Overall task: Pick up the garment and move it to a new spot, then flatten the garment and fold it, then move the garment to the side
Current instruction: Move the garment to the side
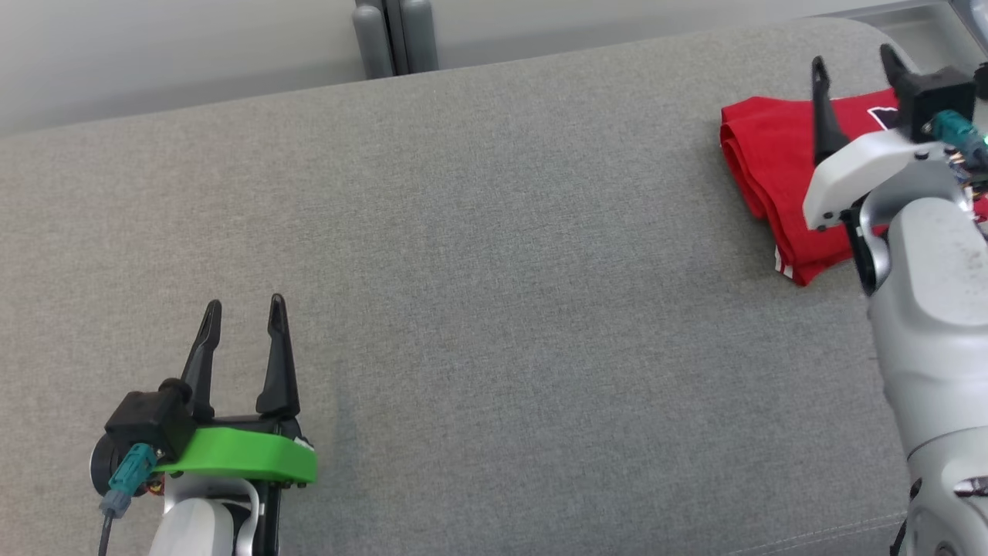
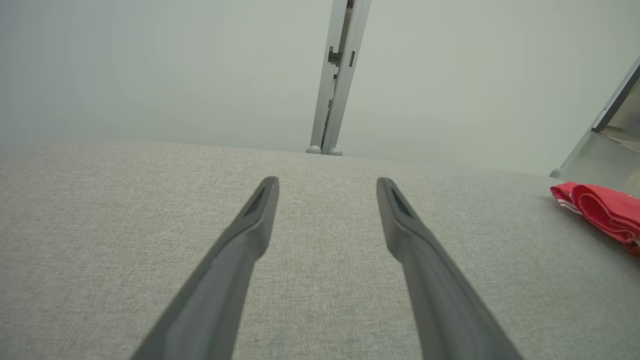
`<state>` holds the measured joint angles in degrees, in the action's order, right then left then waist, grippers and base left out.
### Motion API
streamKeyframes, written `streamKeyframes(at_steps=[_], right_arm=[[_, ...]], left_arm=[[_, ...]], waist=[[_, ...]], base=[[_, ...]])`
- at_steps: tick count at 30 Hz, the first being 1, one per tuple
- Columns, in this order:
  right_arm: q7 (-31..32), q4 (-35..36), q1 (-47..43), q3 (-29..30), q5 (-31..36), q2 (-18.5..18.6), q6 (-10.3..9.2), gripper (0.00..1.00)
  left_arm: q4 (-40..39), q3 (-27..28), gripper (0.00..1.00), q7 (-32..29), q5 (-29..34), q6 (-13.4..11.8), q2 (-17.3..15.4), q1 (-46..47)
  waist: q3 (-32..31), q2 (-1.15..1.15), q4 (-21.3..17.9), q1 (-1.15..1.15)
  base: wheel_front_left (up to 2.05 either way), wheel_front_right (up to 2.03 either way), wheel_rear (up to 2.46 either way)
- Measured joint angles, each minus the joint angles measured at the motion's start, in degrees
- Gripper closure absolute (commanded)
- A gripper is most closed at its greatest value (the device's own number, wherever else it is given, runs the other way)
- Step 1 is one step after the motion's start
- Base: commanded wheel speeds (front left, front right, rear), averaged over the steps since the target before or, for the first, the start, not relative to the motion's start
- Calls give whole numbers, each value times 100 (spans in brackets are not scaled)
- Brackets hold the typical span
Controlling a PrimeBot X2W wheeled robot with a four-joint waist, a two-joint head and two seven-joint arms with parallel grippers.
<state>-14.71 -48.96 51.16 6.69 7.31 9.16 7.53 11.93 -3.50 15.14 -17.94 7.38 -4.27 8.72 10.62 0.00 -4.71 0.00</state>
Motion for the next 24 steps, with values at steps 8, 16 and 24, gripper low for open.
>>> streamKeyframes(at_steps=[8, 16, 24], right_arm=[[-29, 1302, -1294, -75, -449, -521, 0, 0], [-29, 2406, -2935, -387, -1060, -631, 0, 0], [-29, 2967, -4045, -634, -1583, -634, 0, 0]], left_arm=[[89, 176, 0, -1, -16, 0, 62, -339], [147, 141, 0, -1, -26, 0, 114, -758], [145, -15, 0, 0, -67, 0, 133, -1055]], waist=[[-297, 0, 177, 0], [-532, 0, 307, 0], [-760, 0, 351, 0]], base=[[0, 0, 0], [0, 0, 0], [0, 0, 0]])
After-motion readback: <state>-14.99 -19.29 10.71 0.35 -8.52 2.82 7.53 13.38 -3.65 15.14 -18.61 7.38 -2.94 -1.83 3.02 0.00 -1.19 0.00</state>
